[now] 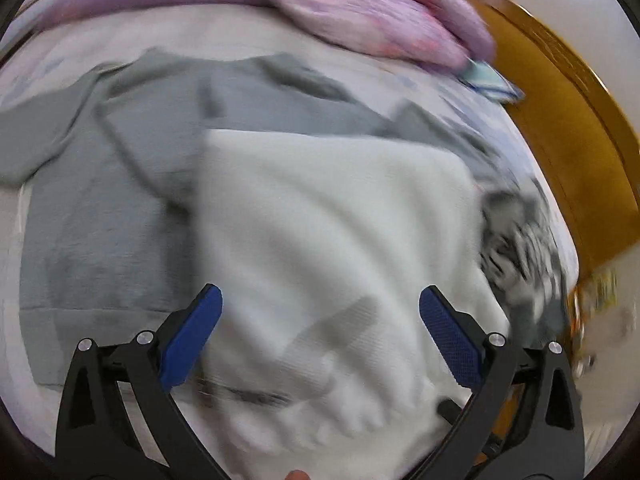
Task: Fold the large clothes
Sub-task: 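Fold the held side over the jacket toward the right gripper and release, then grasp the folded white jacket with the right gripper, then lift the folded jacket off the bed with the right gripper, then grasp the jacket's other end with the left gripper while the right gripper holds it, then lower the folded jacket onto the checkered sweater and open both grippers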
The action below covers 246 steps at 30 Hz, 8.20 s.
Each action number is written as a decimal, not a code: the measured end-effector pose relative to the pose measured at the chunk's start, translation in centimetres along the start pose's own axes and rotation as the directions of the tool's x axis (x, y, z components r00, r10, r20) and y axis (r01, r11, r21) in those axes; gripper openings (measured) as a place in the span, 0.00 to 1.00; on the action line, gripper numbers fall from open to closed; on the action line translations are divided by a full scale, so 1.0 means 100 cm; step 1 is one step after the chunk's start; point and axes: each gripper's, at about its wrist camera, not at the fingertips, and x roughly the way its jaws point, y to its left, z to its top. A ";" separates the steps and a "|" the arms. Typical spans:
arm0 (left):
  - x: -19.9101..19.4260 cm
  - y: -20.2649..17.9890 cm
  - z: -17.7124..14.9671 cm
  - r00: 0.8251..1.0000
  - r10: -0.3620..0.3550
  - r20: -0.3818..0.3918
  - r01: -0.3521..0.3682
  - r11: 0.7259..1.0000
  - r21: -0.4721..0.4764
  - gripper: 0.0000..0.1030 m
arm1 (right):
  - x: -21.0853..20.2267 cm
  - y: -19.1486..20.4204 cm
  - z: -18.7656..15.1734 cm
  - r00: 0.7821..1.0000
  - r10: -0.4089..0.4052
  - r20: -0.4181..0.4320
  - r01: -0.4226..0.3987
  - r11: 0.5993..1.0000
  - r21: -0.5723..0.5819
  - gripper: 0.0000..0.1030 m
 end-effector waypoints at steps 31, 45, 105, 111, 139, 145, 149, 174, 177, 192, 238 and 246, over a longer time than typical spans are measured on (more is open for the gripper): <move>-0.011 0.038 0.013 0.986 -0.165 -0.021 0.165 0.986 -0.021 0.96 | 0.033 0.061 0.049 0.974 -0.182 -0.135 0.129 0.936 -0.328 0.02; 0.046 -0.002 0.054 0.975 -0.195 -0.107 0.198 0.980 0.012 0.96 | 0.109 0.135 0.124 0.965 -0.260 -0.025 0.211 0.832 -0.514 0.00; 0.030 0.048 -0.129 0.958 -0.213 -0.193 0.188 0.973 -0.137 0.96 | 0.037 -0.050 -0.004 0.888 0.406 -0.215 -0.357 0.905 0.231 0.52; 0.030 0.047 -0.130 0.958 -0.208 -0.196 0.186 0.975 -0.126 0.96 | 0.058 -0.057 -0.003 0.904 0.403 -0.142 -0.344 0.884 0.318 0.53; 0.040 0.070 -0.001 0.971 -0.207 -0.116 0.187 0.968 -0.165 0.96 | 0.030 -0.015 0.013 0.933 0.310 -0.184 -0.291 0.949 0.122 0.18; 0.065 0.066 0.016 0.975 -0.168 -0.147 0.152 0.981 -0.117 0.90 | 0.040 -0.001 0.023 0.933 0.300 -0.200 -0.277 0.951 0.136 0.18; 0.062 0.064 0.019 0.974 -0.162 -0.161 0.148 0.984 -0.095 0.76 | 0.033 0.012 0.022 0.941 0.271 -0.203 -0.254 0.962 0.104 0.18; -0.029 -0.004 0.015 0.960 -0.248 0.132 0.242 0.969 0.059 0.28 | -0.035 0.102 0.074 0.983 0.183 0.006 -0.175 0.947 -0.268 0.17; -0.049 -0.027 0.022 0.941 -0.288 0.178 0.274 0.956 0.102 0.28 | -0.056 0.104 0.093 0.975 0.217 0.051 -0.193 0.935 -0.297 0.17; -0.033 -0.261 0.079 0.791 -0.586 0.178 0.501 0.786 0.361 0.29 | -0.211 0.055 0.191 0.877 0.263 0.403 -0.109 0.924 -0.366 0.17; 0.027 -0.202 -0.035 0.983 -0.168 0.073 0.127 0.914 0.385 0.84 | -0.125 -0.002 0.131 0.883 -0.355 0.308 0.450 0.829 -0.332 0.61; -0.022 -0.168 -0.054 0.983 -0.081 0.163 0.020 0.940 0.342 0.89 | -0.113 0.061 0.094 0.907 -0.280 0.315 0.400 0.807 -0.435 0.74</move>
